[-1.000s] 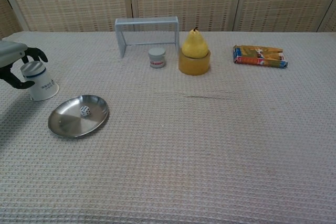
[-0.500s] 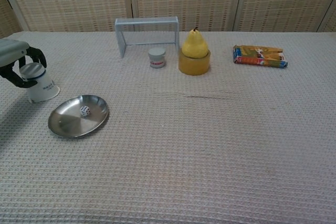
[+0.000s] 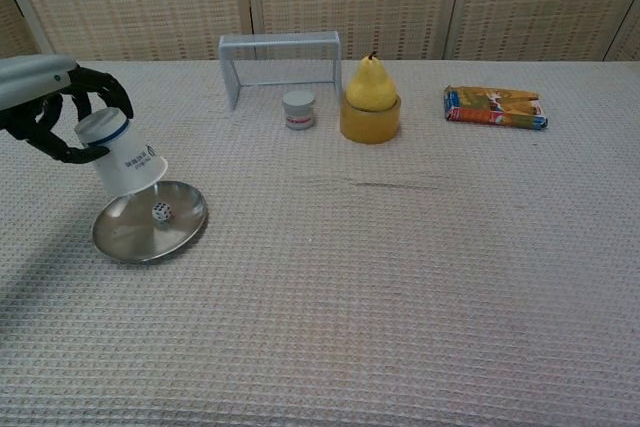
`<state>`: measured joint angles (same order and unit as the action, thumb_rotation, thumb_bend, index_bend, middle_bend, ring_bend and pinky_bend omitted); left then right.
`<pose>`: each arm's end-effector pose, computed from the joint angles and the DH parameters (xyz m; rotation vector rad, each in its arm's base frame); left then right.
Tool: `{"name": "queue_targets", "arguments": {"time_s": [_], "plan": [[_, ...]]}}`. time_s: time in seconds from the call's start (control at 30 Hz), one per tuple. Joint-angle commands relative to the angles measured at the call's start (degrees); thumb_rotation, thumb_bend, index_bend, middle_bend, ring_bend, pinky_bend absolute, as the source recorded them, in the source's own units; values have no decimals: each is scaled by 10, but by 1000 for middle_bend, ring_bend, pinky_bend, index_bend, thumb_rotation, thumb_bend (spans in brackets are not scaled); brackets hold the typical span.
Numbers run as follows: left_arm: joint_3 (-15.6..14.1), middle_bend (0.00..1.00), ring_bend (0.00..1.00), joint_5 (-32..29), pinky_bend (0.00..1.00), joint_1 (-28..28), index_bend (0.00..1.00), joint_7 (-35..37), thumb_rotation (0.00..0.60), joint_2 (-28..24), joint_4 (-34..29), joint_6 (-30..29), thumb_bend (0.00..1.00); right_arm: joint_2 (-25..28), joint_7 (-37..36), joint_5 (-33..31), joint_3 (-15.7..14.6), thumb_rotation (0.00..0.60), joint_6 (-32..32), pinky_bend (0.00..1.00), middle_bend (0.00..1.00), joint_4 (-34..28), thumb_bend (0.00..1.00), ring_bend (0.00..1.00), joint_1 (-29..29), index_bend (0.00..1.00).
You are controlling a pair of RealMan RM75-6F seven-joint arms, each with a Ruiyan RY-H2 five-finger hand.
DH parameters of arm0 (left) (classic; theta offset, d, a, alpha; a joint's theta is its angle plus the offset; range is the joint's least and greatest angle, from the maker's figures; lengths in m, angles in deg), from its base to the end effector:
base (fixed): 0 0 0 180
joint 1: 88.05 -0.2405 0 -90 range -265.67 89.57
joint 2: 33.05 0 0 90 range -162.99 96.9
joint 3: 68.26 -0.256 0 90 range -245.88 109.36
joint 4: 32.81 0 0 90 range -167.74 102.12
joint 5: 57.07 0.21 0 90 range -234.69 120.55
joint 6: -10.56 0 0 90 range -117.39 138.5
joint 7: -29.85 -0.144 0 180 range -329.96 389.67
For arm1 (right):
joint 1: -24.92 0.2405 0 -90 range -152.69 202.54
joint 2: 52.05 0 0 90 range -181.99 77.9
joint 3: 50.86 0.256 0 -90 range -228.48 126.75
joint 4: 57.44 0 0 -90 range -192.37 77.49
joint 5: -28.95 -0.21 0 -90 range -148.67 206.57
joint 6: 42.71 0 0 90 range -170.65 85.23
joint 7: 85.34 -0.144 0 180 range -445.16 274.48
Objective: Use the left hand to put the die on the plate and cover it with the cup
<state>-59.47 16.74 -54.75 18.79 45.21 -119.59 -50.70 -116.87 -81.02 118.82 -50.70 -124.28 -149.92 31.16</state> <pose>-0.2054 0.3289 0.0532 -1.7482 -0.8821 -0.9510 -0.3035 -0.1771 0.1367 1.5410 -0.8870 0.8445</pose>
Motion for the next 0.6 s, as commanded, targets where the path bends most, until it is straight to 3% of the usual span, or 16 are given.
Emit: {"name": "queue_targets", "arguments": {"time_s": [0.03, 0.6], "plan": [[-10, 537, 499, 4, 713, 2, 404, -30, 600, 13, 0, -4, 401, 2, -3, 3, -2, 600, -1, 0, 0, -1, 191, 0, 0, 0], [-28, 564, 521, -13, 730, 19, 415, -114, 600, 68, 40, 11, 398, 8, -13, 9, -4, 600, -5, 0, 0, -2, 191, 0, -2, 0]]}}
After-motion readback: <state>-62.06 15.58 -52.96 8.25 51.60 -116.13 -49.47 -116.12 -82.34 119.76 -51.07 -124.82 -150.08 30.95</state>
